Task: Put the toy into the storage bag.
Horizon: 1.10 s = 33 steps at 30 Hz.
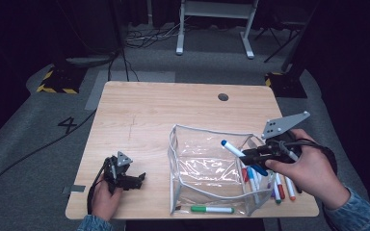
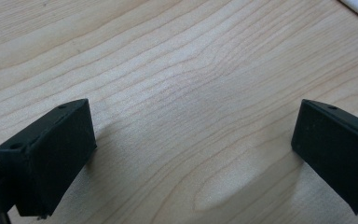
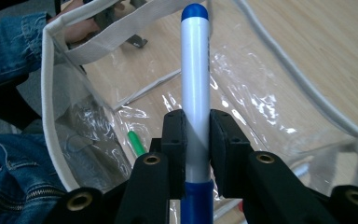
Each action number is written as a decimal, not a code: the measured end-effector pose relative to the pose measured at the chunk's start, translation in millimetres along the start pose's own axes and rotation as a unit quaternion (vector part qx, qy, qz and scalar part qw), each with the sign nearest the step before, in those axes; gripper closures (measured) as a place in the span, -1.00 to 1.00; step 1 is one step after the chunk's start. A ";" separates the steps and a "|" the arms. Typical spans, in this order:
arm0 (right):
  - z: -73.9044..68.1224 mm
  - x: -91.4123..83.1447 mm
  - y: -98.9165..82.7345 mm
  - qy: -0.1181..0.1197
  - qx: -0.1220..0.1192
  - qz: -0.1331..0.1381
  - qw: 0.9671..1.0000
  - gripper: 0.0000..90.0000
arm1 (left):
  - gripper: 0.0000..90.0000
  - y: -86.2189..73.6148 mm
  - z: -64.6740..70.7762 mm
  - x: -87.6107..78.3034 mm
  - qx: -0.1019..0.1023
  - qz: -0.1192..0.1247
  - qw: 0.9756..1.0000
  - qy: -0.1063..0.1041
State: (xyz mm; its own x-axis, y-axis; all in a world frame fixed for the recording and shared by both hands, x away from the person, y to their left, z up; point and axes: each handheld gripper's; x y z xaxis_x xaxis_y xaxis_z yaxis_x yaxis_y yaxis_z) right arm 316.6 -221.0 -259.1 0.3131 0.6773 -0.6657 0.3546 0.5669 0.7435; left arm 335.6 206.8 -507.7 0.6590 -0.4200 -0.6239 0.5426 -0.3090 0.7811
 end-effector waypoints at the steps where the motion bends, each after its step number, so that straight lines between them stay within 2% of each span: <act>1: -1.3 4.2 0.8 0.006 -0.004 -0.004 1.000 0.71 | -1.00 0.0 0.0 0.0 0.000 0.000 1.000 0.000; 8: -10.3 27.1 3.2 0.039 -0.020 -0.033 0.998 0.71 | -1.00 0.0 0.0 0.0 0.000 0.000 1.000 0.000; 15: -17.6 51.6 1.0 0.071 -0.031 -0.073 0.994 0.71 | -1.00 0.0 0.0 0.0 0.000 0.000 1.000 0.000; 19: -22.2 64.8 -0.7 0.091 -0.042 -0.088 0.991 0.71 | -1.00 0.0 0.0 0.0 0.000 0.000 1.000 0.000; 23: -24.7 79.5 -3.1 0.106 -0.057 -0.114 0.986 0.71 | -1.00 0.2 -0.2 -0.2 0.000 -0.001 1.000 -0.001; 28: -25.1 93.7 -4.4 0.107 -0.066 -0.154 0.980 0.71 | -1.00 0.0 0.1 0.0 0.000 0.000 1.000 0.000; 30: -24.6 97.7 -4.1 0.108 -0.077 -0.153 0.979 0.71 | -1.00 0.0 0.0 0.0 0.000 0.000 1.000 0.000; 33: -25.0 105.4 -4.8 0.110 -0.082 -0.170 0.976 0.70 | -1.00 0.0 0.0 0.0 0.000 0.000 1.000 0.000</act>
State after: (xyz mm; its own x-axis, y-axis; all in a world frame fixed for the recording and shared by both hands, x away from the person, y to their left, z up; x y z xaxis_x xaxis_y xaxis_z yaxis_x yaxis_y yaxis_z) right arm 325.9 -140.6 -331.3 -0.0018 0.5105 -0.8599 0.2532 0.8321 0.4935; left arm 335.7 206.9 -507.7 0.6591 -0.4198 -0.6240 0.5425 -0.3092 0.7811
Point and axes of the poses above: each handheld gripper's, and its own axes: x roughly forward along the jaws, y roughly out of its top, z roughly to its right, and after that the axes turned 10 degrees about z, right-handed
